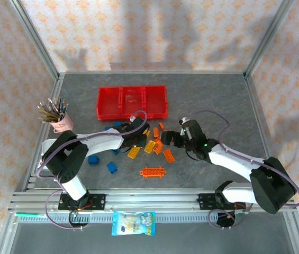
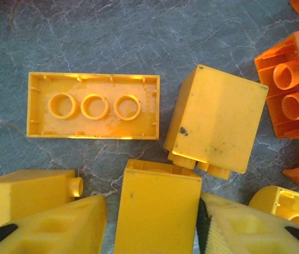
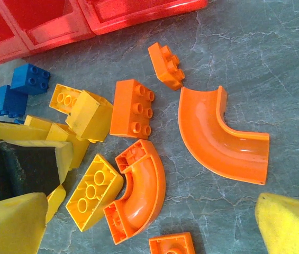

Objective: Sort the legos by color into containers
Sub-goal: Pick up the lego from the center of the table, then place the lego in the container.

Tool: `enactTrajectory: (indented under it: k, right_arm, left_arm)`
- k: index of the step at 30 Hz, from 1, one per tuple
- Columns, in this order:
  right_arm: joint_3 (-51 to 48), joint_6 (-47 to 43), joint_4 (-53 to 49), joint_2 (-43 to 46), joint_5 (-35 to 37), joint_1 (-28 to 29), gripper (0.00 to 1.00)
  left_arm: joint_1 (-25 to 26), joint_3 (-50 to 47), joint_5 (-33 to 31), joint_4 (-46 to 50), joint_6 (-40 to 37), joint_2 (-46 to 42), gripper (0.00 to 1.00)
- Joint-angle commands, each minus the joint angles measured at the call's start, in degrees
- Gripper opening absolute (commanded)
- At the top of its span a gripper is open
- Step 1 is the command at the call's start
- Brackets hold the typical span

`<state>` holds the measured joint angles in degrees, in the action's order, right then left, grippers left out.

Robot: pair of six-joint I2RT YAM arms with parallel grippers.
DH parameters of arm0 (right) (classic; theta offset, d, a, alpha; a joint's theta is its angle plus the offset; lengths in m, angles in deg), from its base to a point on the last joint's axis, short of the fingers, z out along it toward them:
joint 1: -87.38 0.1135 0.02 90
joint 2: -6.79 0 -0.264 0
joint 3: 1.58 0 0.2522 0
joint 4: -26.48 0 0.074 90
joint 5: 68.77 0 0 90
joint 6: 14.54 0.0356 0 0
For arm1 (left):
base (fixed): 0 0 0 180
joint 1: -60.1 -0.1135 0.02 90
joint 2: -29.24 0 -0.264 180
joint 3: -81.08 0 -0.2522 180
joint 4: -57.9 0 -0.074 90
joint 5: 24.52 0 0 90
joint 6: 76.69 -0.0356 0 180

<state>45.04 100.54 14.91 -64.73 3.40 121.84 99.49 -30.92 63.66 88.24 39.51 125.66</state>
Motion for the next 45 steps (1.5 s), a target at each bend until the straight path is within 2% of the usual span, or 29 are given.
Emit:
enactTrajectory:
  k: [1,7,16,24,30,35,38,45]
  right_arm:
    - [0.1,-0.1,0.6,1.3,1.4,0.3,1.0]
    - [0.6,-0.4,0.1,1.8,1.9,0.3,1.0]
    - [2.9,-0.8,-1.5,3.5,2.0,0.3,1.0]
    - [6.4,0.0,0.0,2.6,0.0,0.3,1.0]
    - [10.0,1.2,2.9,-1.0,-0.2,1.1,1.0]
    - [12.5,1.9,6.4,-5.0,1.1,2.3,1.0]
    - [14.3,1.8,7.3,-7.3,1.6,2.8,1.0]
    - [16.6,0.3,8.0,-10.1,2.8,3.1,1.0]
  left_arm:
    - [0.5,1.9,-1.3,1.4,-1.3,0.6,0.44]
    - [0.5,1.0,-1.5,1.6,-1.6,-0.6,0.34]
    - [0.5,-0.4,-1.3,0.7,-0.4,-6.5,0.33]
    - [-0.8,-0.9,-8.1,0.6,1.6,-15.0,0.33]
    - [-10.0,0.5,-9.8,0.3,2.9,-17.7,0.33]
    - [-18.7,0.7,-8.3,-5.6,2.7,-17.9,0.33]
    - [-22.7,2.6,-7.0,-7.9,2.2,-15.2,0.33]
    - [-27.7,10.1,-6.4,-11.9,-0.6,-5.0,0.33]
